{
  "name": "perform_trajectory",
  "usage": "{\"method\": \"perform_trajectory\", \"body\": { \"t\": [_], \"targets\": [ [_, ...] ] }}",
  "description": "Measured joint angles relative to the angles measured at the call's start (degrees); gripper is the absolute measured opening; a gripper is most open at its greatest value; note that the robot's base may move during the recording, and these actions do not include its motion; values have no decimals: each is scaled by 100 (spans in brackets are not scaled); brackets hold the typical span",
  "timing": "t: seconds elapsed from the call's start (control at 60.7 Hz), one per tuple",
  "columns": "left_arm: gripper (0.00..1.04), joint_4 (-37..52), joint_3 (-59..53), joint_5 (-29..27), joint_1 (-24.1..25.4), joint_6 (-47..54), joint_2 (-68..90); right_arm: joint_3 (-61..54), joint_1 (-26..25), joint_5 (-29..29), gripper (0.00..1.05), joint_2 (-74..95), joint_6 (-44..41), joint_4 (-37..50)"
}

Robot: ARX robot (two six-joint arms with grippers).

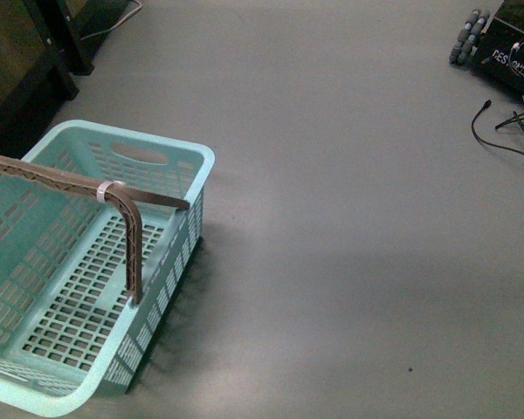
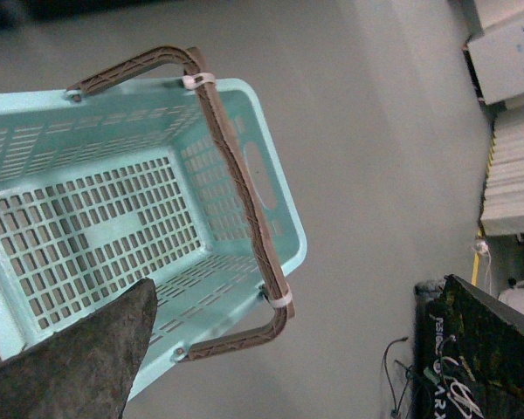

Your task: Pick lemon and mango into basket

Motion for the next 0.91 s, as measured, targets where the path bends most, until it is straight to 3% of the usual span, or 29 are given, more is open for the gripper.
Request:
{"method": "perform_trajectory", "body": {
  "t": [0.362, 0.906],
  "targets": [
    [98, 2159, 988, -291, -90, -450, 4103, 0, 0, 0, 96, 0, 0, 0],
    [98, 2651, 3340, -468, -586, -717, 7499, 0, 0, 0, 96, 0, 0, 0]
  ]
}}
